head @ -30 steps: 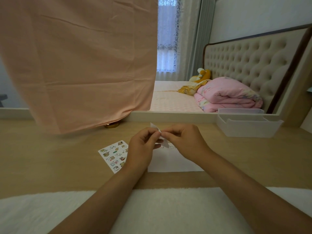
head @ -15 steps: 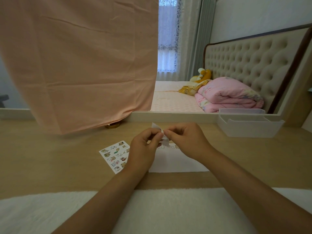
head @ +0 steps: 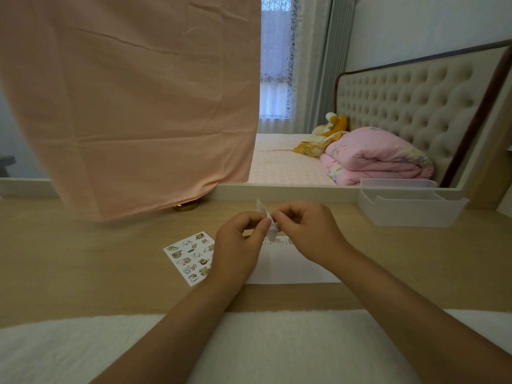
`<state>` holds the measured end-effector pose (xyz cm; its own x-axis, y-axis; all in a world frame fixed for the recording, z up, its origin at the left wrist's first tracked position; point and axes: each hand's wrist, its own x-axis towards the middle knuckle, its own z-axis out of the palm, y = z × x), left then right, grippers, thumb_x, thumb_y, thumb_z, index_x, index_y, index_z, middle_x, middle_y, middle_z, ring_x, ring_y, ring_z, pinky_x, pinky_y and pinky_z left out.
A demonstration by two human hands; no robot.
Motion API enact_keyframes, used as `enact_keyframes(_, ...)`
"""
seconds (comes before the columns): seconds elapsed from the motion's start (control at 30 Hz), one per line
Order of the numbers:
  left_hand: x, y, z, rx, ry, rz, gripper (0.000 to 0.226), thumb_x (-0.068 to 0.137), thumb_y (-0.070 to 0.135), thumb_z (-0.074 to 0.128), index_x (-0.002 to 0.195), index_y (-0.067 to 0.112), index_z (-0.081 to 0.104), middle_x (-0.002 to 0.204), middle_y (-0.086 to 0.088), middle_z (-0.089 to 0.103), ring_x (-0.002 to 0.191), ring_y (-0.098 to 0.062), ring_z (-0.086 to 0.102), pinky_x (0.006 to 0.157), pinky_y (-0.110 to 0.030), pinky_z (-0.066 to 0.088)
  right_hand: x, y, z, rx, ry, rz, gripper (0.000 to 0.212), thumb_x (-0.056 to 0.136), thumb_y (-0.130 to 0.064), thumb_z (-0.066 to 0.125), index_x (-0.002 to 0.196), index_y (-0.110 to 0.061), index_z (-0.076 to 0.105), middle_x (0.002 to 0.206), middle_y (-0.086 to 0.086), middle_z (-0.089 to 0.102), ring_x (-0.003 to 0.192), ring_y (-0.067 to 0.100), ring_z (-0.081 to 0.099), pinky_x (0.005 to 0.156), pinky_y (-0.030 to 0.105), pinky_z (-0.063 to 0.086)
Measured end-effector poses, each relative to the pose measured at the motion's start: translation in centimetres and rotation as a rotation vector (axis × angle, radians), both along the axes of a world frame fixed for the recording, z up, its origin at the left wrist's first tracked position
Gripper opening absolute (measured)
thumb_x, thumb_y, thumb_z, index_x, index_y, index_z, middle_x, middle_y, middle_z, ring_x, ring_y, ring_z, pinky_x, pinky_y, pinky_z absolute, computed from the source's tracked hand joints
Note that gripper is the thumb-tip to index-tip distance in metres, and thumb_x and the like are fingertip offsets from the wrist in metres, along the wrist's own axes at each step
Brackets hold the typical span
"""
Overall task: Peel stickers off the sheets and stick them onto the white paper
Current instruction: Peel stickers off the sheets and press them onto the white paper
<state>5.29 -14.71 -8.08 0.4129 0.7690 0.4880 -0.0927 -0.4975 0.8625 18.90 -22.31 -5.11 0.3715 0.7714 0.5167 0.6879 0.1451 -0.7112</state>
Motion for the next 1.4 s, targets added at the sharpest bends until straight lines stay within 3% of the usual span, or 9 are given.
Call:
enact_keyframes(0.17,0.2,0.0,0.2,-0.265,-0.103,-0.061,0.011,0.094,0.011,0.066,0.099,0.013,0.076,0.093,-0.001,0.076,0.095,-0.017,0.072,0.086,-0.037,0.061,-0.2,0.1,-0.1,0.019,0.034,0.012,0.011,0.093,-0.018,0.07,0.094,-0.019,0.081,0.08,-0.01,0.076,0.075,0.006,0.07,0.066,0.019,0.055)
enact_keyframes(0.33,0.1,-0.2,0.3,-0.42,-0.162,-0.146,0.013,0.095,0.011,0.066,0.099,0.011,0.078,0.094,-0.004,0.077,0.097,-0.015,0.073,0.08,-0.025,0.059,-0.2,-0.1,0.0,0.027,0.012,0.015,0.012,0.09,-0.017,0.073,0.095,-0.023,0.082,0.082,-0.013,0.077,0.079,0.001,0.071,0.073,0.02,0.057)
enact_keyframes(0.63,0.1,-0.1,0.2,-0.584,-0.204,-0.263,0.021,0.096,0.016,0.064,0.105,0.001,0.076,0.108,-0.012,0.075,0.108,-0.022,0.071,0.094,-0.035,0.057,-0.4,0.2,-0.5,0.024,-0.028,0.006,0.015,0.094,-0.015,0.068,0.092,-0.019,0.082,0.078,-0.011,0.076,0.073,0.003,0.07,0.065,0.018,0.053)
enact_keyframes(0.8,0.1,-0.3,0.3,-0.586,-0.197,-0.268,0.02,0.096,0.015,0.064,0.106,0.002,0.076,0.108,-0.011,0.076,0.106,-0.02,0.071,0.096,-0.035,0.056,-0.3,0.3,-0.7,0.042,-0.026,-0.012,0.016,0.093,-0.014,0.066,0.087,-0.017,0.08,0.075,-0.008,0.074,0.07,0.008,0.069,0.064,0.025,0.055)
enact_keyframes(0.9,0.1,-0.4,0.3,-0.583,-0.195,-0.267,0.019,0.097,0.014,0.063,0.104,0.002,0.076,0.107,-0.011,0.076,0.107,-0.02,0.071,0.096,-0.035,0.057,-0.3,0.4,-0.9,0.063,-0.045,-0.031,0.016,0.094,-0.013,0.065,0.086,-0.015,0.079,0.074,-0.007,0.074,0.07,0.006,0.068,0.062,0.018,0.052)
enact_keyframes(1.0,0.1,-0.3,0.4,-0.608,-0.212,-0.285,0.02,0.096,0.014,0.063,0.103,0.001,0.076,0.108,-0.014,0.075,0.108,-0.022,0.07,0.097,-0.039,0.056,-0.3,0.3,-1.0,0.093,-0.094,-0.025,0.014,0.094,-0.014,0.066,0.09,-0.015,0.08,0.079,-0.01,0.075,0.075,0.004,0.069,0.067,0.018,0.053)
enact_keyframes(1.17,0.1,-0.2,0.4,-0.63,-0.274,-0.244,0.026,0.096,0.02,0.065,0.103,-0.003,0.073,0.107,-0.018,0.074,0.107,-0.025,0.071,0.095,-0.04,0.057,-0.4,0.3,-1.4,0.166,-0.35,0.021,0.017,0.094,-0.016,0.069,0.108,-0.017,0.077,0.097,-0.007,0.075,0.09,0.006,0.068,0.081,0.026,0.055)
enact_keyframes(1.4,0.2,-0.1,0.5,-0.728,-0.287,-0.257,0.02,0.099,0.016,0.06,0.109,0.002,0.07,0.113,-0.021,0.071,0.109,-0.029,0.069,0.092,-0.043,0.058,-0.3,0.4,-1.3,0.275,-0.388,-0.076,0.015,0.088,-0.012,0.076,0.103,-0.012,0.078,0.098,-0.001,0.075,0.091,0.008,0.068,0.081,0.019,0.053)
